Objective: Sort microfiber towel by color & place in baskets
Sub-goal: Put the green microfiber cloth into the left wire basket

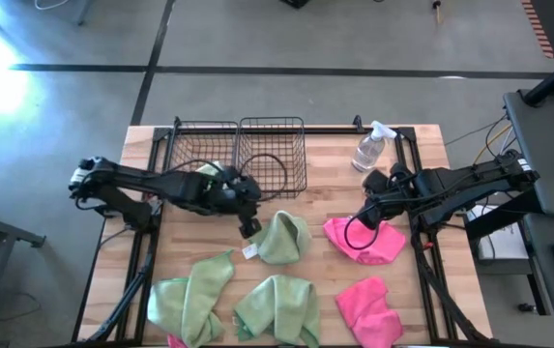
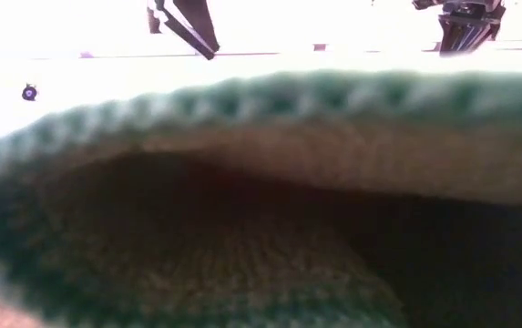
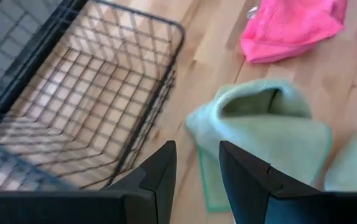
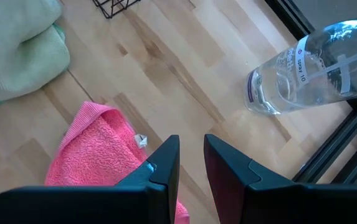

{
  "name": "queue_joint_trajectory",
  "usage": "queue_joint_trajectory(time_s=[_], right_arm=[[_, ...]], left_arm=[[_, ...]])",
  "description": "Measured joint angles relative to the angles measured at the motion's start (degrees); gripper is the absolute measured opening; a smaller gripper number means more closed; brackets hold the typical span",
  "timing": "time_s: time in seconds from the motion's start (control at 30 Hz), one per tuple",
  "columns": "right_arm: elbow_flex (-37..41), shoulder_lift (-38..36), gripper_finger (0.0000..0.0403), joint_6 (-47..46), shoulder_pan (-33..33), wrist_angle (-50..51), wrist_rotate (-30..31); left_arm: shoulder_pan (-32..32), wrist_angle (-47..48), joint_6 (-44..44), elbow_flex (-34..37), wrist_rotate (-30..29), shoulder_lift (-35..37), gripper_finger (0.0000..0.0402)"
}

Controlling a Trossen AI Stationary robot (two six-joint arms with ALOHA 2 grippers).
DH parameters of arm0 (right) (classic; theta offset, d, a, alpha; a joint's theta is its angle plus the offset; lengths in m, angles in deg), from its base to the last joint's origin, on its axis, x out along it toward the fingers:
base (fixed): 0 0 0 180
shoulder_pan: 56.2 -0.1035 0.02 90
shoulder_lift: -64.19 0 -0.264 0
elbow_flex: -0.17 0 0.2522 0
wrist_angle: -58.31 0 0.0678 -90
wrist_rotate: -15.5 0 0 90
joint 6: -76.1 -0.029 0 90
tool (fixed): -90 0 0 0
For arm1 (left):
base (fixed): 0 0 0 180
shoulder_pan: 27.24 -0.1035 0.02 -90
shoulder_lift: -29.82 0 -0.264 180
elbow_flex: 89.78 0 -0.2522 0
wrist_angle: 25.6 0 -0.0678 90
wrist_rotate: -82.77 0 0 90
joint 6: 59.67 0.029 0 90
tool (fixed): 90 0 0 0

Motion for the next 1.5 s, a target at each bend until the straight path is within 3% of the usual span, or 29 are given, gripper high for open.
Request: queue_joint_trajectory(time_s=[0.27,0.5,0.83,1.5], right_arm=[[0.0,0.0,0.0068,2.63,0.02,0.02,0.49],[0.0,0.0,0.0068,2.85,-0.01,0.2,0.52],[0.0,0.0,0.0068,2.85,0.0,0.04,0.55],[0.0,0.0,0.0068,2.85,-0.01,0.02,0.55]], left_arm=[[-1.44,-8.35,-0.94,0.0,-1.6,-7.58,0.0107],[-1.68,-8.99,-2.0,0.02,-0.9,-12.97,0.0107],[-0.71,-7.48,-9.13,-1.06,1.54,-11.89,0.0107],[1.05,-7.19,-12.39,-2.05,3.63,-12.0,0.0107]])
